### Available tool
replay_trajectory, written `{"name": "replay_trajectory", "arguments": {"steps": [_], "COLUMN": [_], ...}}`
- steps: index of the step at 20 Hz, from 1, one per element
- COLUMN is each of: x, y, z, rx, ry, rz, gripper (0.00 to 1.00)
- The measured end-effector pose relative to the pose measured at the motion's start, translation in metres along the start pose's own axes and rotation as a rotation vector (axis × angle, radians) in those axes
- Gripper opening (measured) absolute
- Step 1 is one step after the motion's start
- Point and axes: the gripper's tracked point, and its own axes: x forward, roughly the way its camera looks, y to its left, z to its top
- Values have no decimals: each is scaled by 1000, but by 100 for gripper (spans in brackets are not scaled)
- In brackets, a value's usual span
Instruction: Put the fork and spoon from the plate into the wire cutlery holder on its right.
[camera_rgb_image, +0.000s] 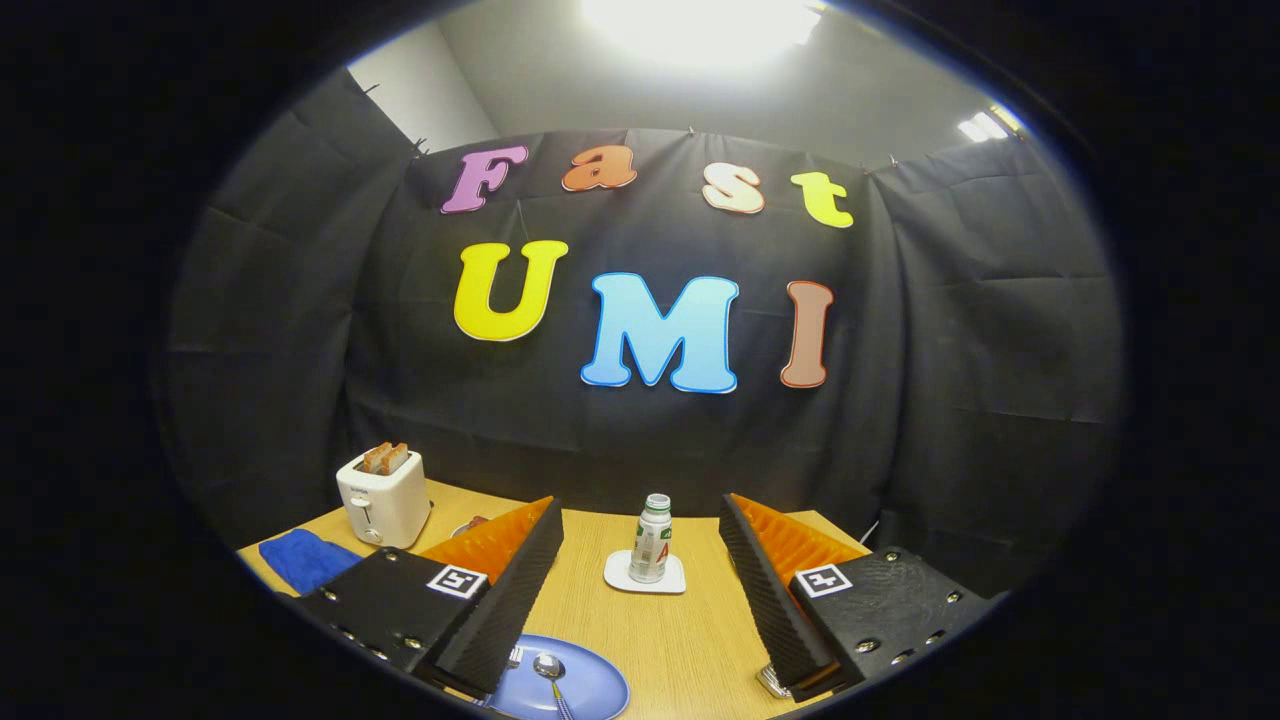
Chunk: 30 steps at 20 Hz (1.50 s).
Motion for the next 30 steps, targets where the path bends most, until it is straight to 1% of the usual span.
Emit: {"name": "replay_trajectory", "arguments": {"steps": [5,11,13,22,26,30], "x": [0,-3,-5,-20,-26,-36], "y": [3,7,12,36,47,52], "z": [-1,-24,-41,-139,-166,-195], "rx": [-15,-32,-52,-150,-183,-199], "ry": [-1,79,135,472,562,663], "rz": [12,34,56,163,208,225], "gripper": [96,96,96,97,96,96]}}
